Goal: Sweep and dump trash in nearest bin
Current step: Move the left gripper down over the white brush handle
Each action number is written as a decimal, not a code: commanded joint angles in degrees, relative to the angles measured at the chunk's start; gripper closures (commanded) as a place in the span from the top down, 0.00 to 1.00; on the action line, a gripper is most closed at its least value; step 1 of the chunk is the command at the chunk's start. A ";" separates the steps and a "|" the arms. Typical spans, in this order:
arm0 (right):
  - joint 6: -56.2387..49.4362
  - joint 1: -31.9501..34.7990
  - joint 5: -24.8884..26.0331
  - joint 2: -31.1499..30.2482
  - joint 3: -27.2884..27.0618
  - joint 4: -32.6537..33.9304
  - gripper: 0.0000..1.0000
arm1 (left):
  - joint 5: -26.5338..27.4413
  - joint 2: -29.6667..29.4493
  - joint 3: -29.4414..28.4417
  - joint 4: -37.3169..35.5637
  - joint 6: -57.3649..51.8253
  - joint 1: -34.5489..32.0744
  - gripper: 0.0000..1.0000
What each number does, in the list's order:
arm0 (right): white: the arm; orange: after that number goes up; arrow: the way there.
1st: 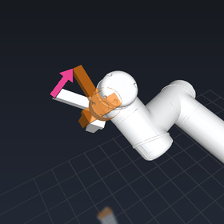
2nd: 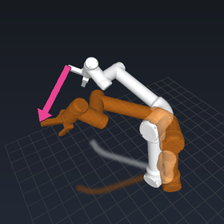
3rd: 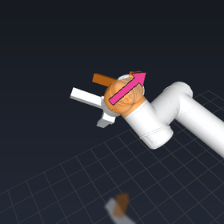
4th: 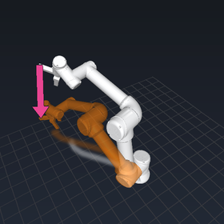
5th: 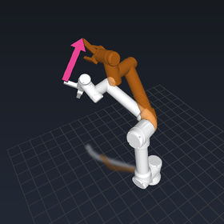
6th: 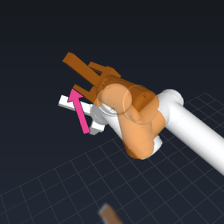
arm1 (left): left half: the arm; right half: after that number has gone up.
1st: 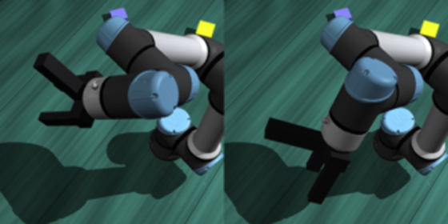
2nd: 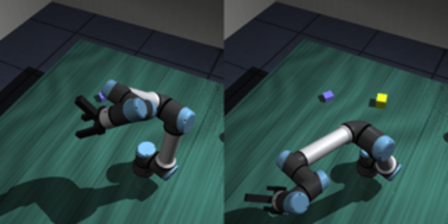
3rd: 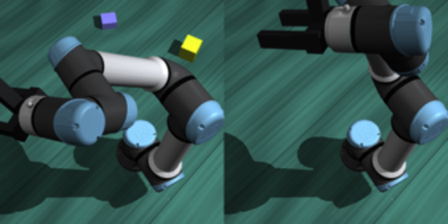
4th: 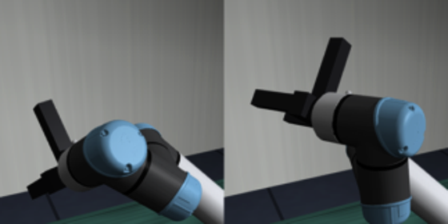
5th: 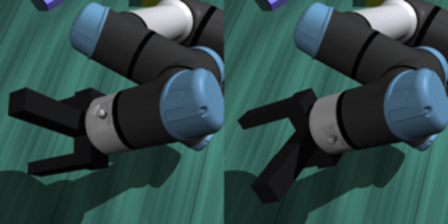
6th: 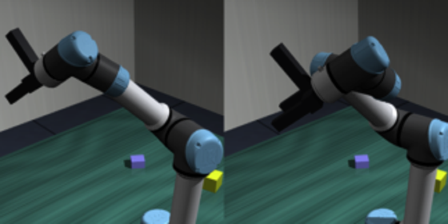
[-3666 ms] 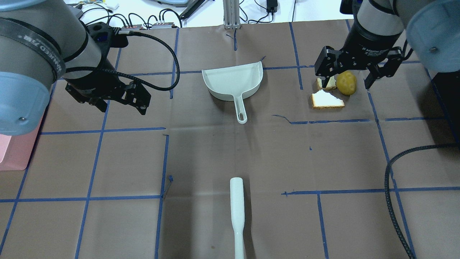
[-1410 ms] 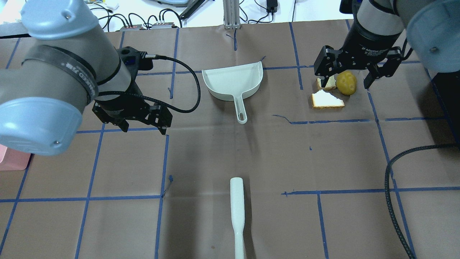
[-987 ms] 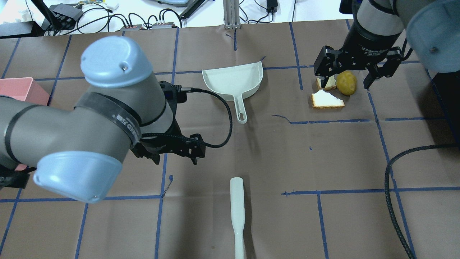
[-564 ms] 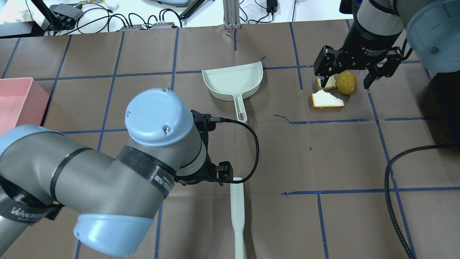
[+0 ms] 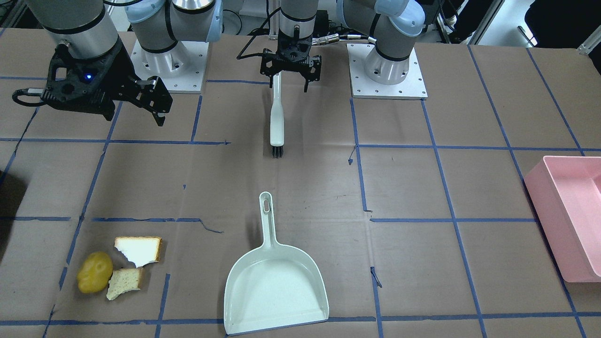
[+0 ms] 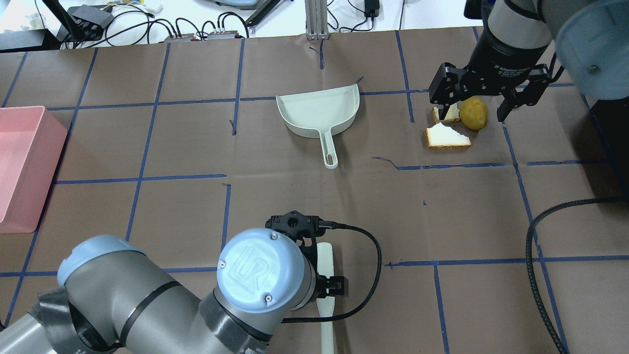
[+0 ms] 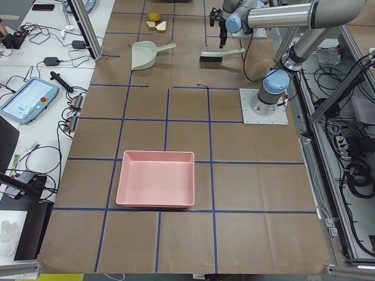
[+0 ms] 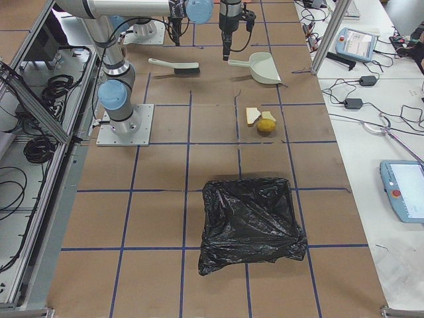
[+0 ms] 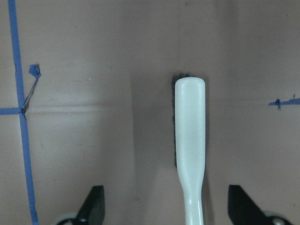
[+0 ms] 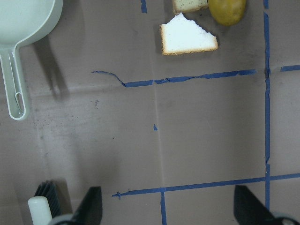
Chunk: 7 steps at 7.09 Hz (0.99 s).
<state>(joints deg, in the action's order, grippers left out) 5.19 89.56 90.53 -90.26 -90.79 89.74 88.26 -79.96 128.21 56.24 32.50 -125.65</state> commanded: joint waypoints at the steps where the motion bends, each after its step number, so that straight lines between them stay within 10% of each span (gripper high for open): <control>1: 0.09 0.00 0.00 0.00 0.00 0.00 1.00 | -0.20 -0.28 5.02 -5.52 7.44 -0.92 0.98; 7: 0.09 0.00 0.00 0.00 0.00 0.00 1.00 | 6.03 -7.75 5.38 -15.54 8.46 -9.97 0.99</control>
<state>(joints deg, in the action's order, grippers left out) 5.27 89.56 90.53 -90.26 -90.85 89.74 92.91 -86.45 133.37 42.51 40.81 -134.77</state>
